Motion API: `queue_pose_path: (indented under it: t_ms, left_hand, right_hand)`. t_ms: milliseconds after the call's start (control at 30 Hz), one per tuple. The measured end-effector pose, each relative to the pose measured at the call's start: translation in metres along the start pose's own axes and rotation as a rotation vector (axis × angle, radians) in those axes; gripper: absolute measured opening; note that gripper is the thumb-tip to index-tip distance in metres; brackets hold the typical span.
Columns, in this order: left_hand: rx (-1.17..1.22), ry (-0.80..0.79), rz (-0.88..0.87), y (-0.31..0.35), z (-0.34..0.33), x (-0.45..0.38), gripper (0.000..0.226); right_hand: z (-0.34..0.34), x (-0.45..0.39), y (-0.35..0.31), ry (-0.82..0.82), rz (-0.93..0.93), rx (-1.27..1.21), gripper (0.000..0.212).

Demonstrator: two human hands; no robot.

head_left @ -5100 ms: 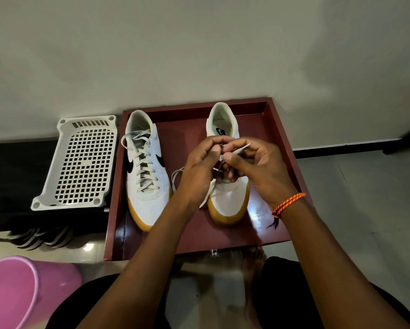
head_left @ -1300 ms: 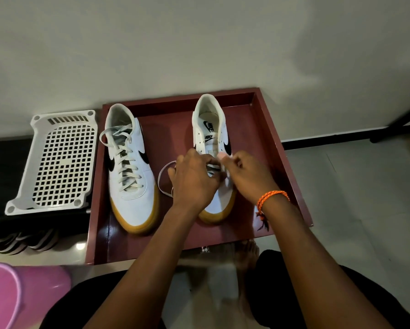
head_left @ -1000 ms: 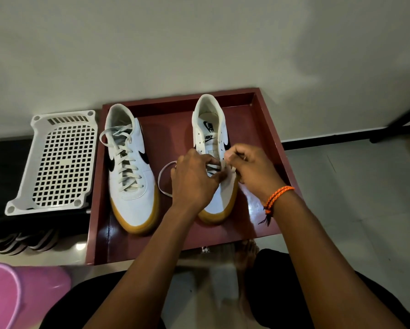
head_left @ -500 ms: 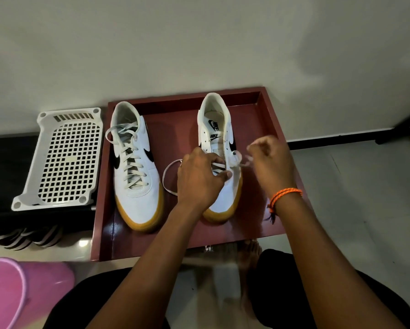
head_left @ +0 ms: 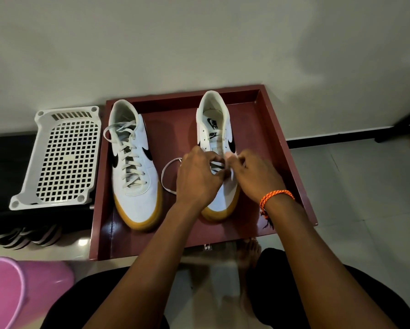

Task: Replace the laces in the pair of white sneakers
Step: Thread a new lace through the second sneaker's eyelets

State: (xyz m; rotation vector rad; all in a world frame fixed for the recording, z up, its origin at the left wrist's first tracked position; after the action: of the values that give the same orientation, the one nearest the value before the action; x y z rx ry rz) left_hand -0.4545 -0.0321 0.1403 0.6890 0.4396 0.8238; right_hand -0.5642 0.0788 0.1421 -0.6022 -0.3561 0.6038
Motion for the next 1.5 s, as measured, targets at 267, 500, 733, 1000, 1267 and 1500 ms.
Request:
queue_pose_path:
  t_ms: [267, 500, 733, 1000, 1267, 1500]
  left_hand:
    - [0.001, -0.009, -0.005, -0.001, 0.000, -0.001, 0.026]
    - [0.017, -0.019, 0.008, -0.002, -0.001, -0.001, 0.025]
    - [0.016, -0.026, -0.015, -0.001, 0.000, -0.001, 0.029]
    - [-0.060, 0.001, -0.013, -0.001, 0.002, -0.001, 0.029]
    - [-0.105, -0.020, 0.005, 0.003, 0.006, 0.003, 0.027]
    - [-0.144, 0.100, -0.021, 0.006, 0.020, 0.007, 0.078]
  right_hand:
    - [0.006, -0.005, -0.009, 0.128, 0.086, -0.144, 0.022]
    - [-0.010, 0.002, -0.003, 0.024, 0.001, -0.043, 0.024]
    - [-0.003, -0.005, -0.002, 0.164, -0.013, -0.204, 0.032]
    - [0.048, -0.009, -0.010, 0.368, -0.027, -0.761, 0.032]
    - [0.073, -0.011, -0.021, 0.320, 0.040, -1.101, 0.034]
    - [0.038, -0.003, 0.025, 0.097, -0.201, 0.075, 0.026]
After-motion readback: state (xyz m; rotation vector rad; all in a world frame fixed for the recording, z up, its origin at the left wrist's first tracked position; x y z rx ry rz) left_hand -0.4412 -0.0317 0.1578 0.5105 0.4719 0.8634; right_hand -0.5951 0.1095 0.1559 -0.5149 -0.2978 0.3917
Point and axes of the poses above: each hand's wrist, its own x-axis away from the middle knuckle, its own z-axis out of the back of the hand, y = z × x, the point moved 8 cm from there along -x, towards the middle knuckle, and after that the axes turned 7 degrees about y, right-handed, at the moved point
